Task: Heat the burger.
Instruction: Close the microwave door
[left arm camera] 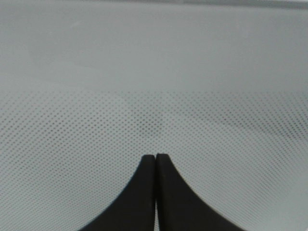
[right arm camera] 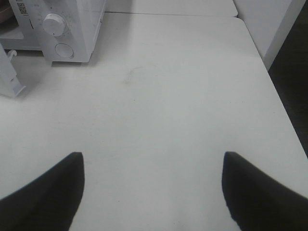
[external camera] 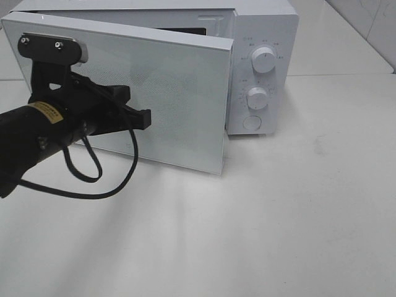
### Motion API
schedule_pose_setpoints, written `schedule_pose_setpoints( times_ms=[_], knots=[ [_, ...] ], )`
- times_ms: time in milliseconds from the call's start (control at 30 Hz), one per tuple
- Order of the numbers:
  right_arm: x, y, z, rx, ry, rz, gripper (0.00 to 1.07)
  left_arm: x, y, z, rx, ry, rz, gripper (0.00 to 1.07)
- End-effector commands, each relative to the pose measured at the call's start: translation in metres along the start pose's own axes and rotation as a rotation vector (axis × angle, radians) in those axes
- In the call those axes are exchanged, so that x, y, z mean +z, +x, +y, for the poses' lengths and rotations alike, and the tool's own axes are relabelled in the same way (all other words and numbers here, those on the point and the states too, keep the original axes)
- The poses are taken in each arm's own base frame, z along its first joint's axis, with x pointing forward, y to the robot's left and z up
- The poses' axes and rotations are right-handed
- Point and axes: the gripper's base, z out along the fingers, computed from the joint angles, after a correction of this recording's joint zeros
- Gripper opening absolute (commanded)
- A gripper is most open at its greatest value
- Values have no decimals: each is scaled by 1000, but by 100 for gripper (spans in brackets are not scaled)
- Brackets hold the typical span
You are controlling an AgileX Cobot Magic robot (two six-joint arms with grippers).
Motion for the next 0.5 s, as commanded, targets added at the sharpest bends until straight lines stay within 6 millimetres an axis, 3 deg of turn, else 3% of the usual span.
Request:
schedule_pose_setpoints(
  times_ms=[33,500],
  knots=[
    [-3,2,0,-2,4,-29,75,11,-3,-7,-9,-17,-2,0],
    [-3,2,0,-2,4,-29,75,57,-21,-23,-62,-14,-17,0]
  ],
)
